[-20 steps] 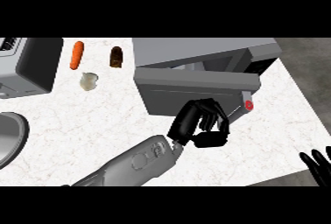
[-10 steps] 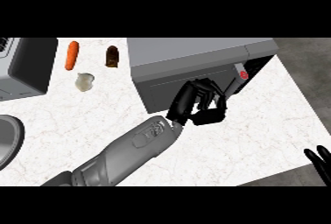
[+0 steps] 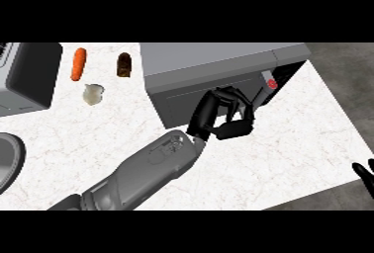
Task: Pick up the milk, place it into the microwave and close the microwave
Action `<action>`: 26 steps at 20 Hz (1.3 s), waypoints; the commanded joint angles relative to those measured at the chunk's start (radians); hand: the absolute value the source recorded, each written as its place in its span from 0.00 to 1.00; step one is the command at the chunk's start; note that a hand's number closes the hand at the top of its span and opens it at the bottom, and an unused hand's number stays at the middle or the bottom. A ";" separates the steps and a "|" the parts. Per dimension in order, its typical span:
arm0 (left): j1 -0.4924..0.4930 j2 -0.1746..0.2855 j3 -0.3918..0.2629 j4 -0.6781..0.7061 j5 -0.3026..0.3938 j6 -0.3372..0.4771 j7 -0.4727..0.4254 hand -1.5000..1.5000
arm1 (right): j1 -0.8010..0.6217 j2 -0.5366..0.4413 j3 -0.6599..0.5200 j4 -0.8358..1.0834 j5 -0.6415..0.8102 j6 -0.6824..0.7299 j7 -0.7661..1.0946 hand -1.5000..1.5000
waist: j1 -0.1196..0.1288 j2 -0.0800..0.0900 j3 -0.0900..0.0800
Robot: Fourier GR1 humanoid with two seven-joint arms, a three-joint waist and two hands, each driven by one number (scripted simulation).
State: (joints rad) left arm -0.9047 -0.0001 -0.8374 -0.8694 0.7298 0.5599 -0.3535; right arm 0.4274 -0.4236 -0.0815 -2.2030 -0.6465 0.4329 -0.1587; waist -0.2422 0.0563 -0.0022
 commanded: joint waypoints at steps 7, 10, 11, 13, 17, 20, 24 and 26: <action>-0.060 0.000 0.071 0.120 0.076 0.036 -0.062 1.00 | -0.019 -0.027 -0.001 -0.016 -0.060 0.022 0.021 0.00 | -0.014 0.024 0.002; -0.062 0.000 0.063 0.113 0.096 0.049 -0.083 1.00 | -0.027 -0.044 -0.007 -0.029 -0.077 0.031 0.030 0.00 | -0.023 0.022 0.001; -0.061 0.000 0.057 0.114 0.102 0.058 -0.090 1.00 | -0.032 -0.041 -0.005 -0.033 -0.089 0.035 0.026 0.00 | -0.023 0.019 0.002; -0.046 0.000 0.068 0.118 0.114 0.052 -0.119 1.00 | -0.035 -0.045 -0.004 -0.044 -0.093 0.035 0.030 0.00 | -0.020 0.026 0.000; -0.049 0.000 0.062 0.127 0.131 0.059 -0.141 1.00 | -0.032 -0.059 -0.001 -0.045 -0.107 0.053 0.036 0.00 | -0.030 0.029 0.001; -0.062 0.000 0.053 0.128 0.138 0.069 -0.156 1.00 | -0.039 -0.063 0.012 -0.064 -0.116 0.059 0.042 0.00 | -0.036 0.028 0.001; -0.058 0.000 0.048 0.129 0.156 0.078 -0.178 1.00 | -0.039 -0.071 0.013 -0.067 -0.131 0.057 0.052 0.00 | -0.044 0.034 0.001; -0.062 0.000 0.050 0.131 0.167 0.073 -0.181 1.00 | -0.046 -0.073 0.014 -0.080 -0.133 0.056 0.054 0.00 | -0.041 0.034 0.000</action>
State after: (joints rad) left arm -0.8988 -0.0007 -0.8549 -0.8588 0.8689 0.6388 -0.5527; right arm 0.3865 -0.4951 -0.0750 -2.2677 -0.7693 0.4915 -0.1107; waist -0.2750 0.0707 -0.0010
